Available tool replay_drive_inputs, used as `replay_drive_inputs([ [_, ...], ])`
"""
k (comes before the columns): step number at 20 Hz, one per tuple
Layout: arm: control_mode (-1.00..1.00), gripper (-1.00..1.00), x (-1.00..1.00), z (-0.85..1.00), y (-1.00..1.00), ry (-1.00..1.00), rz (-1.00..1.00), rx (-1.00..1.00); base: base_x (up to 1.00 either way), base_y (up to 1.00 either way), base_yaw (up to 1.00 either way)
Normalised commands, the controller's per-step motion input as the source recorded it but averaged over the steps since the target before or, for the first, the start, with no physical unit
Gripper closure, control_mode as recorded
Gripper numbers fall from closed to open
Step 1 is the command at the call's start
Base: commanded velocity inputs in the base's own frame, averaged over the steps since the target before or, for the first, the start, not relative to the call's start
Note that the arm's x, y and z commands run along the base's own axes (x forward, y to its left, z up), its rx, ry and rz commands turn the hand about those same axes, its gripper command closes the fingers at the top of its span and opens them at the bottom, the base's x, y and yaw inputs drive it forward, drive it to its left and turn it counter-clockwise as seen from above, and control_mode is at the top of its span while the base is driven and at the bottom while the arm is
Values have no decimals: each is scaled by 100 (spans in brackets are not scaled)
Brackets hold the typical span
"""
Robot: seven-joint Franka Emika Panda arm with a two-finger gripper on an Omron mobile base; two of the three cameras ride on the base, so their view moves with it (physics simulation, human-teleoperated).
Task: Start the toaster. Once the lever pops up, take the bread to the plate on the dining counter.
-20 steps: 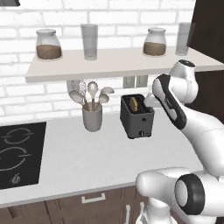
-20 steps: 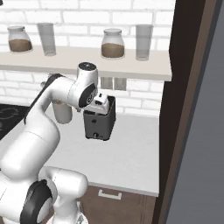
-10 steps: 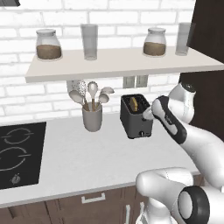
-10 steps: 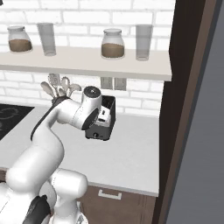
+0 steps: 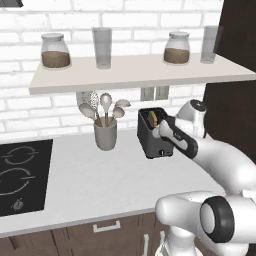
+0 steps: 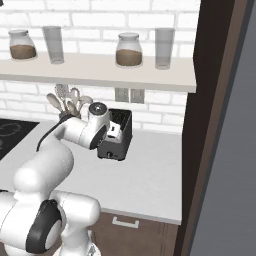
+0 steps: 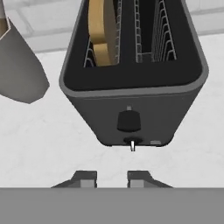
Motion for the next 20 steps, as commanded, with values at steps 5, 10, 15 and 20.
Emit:
replay_drive_inputs([
  [5,-100,100,40,-11,-2,0,0,0,0,0,0],
  [10,-100,100,37,-19,0,0,0,0,0,0,0],
  [15,-100,100,20,-25,0,-1,0,0,0,0,0],
  [20,-100,100,6,-28,0,-7,0,0,0,0,0],
])
